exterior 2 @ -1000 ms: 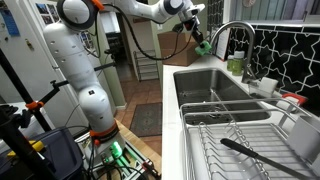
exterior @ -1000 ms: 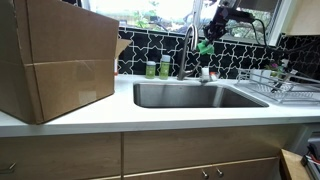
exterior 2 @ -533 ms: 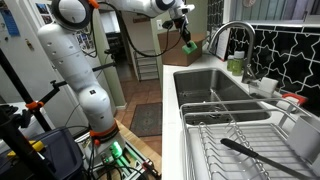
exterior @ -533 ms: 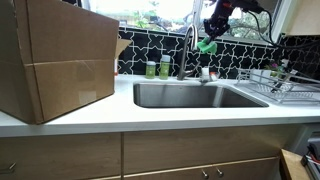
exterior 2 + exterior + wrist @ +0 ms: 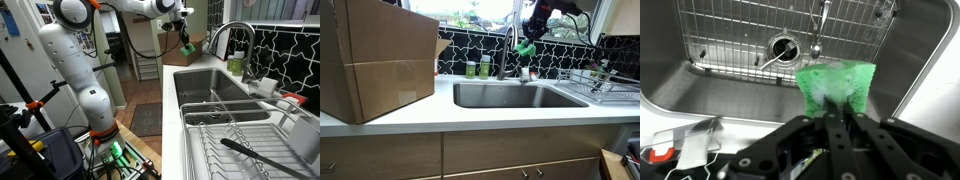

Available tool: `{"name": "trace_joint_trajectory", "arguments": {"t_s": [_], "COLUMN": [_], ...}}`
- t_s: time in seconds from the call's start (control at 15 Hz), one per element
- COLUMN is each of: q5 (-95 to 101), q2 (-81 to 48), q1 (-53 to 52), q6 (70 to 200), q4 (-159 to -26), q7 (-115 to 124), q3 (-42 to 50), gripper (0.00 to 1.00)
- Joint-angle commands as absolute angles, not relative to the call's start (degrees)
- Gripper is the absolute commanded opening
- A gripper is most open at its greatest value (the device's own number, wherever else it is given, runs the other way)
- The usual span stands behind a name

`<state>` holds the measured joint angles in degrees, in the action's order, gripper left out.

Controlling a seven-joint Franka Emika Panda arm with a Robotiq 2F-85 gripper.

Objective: Use the green sponge to wipe the faucet head

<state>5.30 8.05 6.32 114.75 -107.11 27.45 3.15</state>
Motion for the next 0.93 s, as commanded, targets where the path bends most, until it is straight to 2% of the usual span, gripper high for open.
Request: {"name": "trace_joint_trajectory", "arguments": {"t_s": [0.0, 0.27, 0.87], "q5": [-1.2, -5.9, -2.8], "q2": [6.8, 6.0, 5.4], "q1": [5.0, 4.3, 4.1], "q6": [116.6, 115.5, 116.0], "q4": [-111.3, -117.1, -126.2], "q7": [26.7, 25.3, 24.8], "q3": [2.8, 2.7, 2.1], "gripper": [0.05, 0.05, 0.06]}}
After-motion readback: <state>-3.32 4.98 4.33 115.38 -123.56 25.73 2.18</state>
